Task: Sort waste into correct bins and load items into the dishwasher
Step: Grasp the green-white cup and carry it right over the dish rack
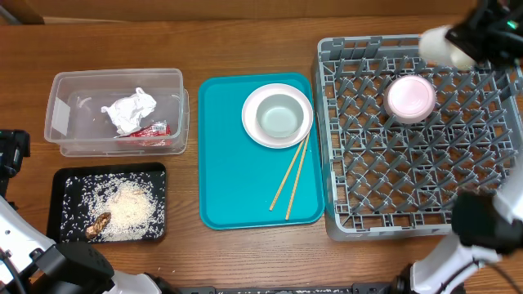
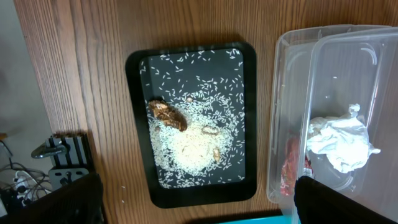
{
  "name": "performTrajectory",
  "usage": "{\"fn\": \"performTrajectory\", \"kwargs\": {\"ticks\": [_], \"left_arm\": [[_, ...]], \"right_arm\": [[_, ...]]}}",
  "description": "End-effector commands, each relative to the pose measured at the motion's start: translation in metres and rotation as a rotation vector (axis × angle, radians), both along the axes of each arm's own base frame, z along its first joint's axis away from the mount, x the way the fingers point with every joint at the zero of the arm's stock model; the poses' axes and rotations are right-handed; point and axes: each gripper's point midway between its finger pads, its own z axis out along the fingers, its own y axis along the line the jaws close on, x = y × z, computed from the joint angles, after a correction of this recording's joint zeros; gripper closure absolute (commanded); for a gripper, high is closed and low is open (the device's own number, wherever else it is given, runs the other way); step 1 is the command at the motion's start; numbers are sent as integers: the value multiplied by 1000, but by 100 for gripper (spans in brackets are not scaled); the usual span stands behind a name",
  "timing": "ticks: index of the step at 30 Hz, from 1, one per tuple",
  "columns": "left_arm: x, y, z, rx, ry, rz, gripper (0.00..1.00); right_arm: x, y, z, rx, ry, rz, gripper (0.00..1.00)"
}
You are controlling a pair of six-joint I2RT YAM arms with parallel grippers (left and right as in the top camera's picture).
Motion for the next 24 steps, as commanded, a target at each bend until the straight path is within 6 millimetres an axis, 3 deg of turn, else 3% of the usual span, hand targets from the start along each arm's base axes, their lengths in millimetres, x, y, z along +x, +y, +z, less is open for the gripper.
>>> {"fn": "performTrajectory", "kwargs": {"ticks": [1,5,8,12,17,24], "left_arm": [[-2,3,6,21,-11,27,0],[-2,3,6,20,-12,27,0],[-2,3,6,21,-11,27,0],[-2,3,6,20,-12,27,0],[-2,3,6,20,-12,27,0],[-2,3,6,20,-12,27,0]], "right_arm": [[-25,-1,-4,-20,0,76,96],[-43,-19,-43,9,118,64,96],[-47,-16,-65,108,135,151,96],[-52,-8,-78,310,56,274,96],[-61,-19,-95,530,-35,261,96],[-72,-24,-123,662,-130,249,96]]}}
